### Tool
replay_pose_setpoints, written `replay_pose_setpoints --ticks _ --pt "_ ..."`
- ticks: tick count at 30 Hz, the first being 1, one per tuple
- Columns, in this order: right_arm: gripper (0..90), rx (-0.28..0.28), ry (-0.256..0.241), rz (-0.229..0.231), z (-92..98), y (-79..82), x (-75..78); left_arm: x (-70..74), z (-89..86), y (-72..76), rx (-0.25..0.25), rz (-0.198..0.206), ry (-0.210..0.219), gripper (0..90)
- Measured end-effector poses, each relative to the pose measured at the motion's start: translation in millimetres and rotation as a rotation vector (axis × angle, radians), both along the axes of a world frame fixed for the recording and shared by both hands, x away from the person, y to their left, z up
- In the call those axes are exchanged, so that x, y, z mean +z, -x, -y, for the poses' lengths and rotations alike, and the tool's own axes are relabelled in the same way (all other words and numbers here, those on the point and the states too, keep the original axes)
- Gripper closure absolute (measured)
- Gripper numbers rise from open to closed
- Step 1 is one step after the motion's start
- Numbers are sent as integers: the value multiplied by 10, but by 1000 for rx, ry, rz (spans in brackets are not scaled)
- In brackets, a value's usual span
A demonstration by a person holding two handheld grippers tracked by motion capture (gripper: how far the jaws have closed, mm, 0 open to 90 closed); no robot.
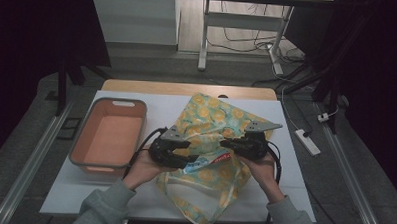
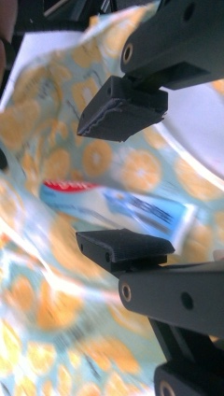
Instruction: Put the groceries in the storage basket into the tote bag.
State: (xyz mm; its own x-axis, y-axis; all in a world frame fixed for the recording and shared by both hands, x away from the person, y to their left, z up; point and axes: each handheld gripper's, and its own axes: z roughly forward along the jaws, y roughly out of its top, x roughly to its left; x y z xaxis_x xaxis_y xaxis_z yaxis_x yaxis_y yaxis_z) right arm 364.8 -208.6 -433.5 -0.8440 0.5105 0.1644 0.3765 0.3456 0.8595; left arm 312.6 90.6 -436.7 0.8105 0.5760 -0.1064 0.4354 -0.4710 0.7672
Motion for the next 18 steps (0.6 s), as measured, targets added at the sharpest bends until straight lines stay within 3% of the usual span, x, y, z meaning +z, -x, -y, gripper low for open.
replay_pose_setpoints --ticks 7,13,18 --pt "891 18 20 0 -10 36 -68 -42 -348 -20 56 -35 14 404" --pt "891 8 45 -1 39 116 -135 -44 -615 -39 114 -40 10 388" --pt "889 -3 51 0 102 194 -169 -71 -765 -48 135 -68 7 370"
